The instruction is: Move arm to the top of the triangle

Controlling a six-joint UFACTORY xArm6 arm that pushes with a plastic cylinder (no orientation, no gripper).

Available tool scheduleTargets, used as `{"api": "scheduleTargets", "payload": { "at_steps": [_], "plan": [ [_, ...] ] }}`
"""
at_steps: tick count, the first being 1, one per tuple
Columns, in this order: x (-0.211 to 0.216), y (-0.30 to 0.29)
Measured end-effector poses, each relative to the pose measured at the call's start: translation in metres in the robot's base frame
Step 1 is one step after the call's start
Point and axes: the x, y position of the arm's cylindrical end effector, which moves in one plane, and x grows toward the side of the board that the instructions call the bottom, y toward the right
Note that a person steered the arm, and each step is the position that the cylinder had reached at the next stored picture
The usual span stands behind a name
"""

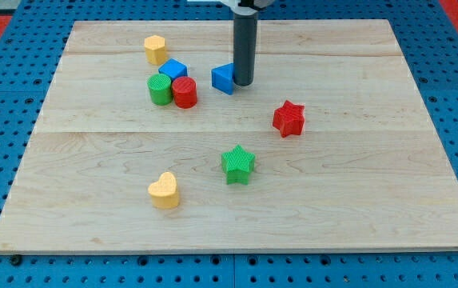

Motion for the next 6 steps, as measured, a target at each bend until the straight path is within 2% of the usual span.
{"api": "scheduleTargets", "payload": {
  "at_steps": [3,5,6],
  "plan": [
    [-0.009,-0.043],
    [-0.057,-0.05],
    [-0.056,-0.078]
  ]
}}
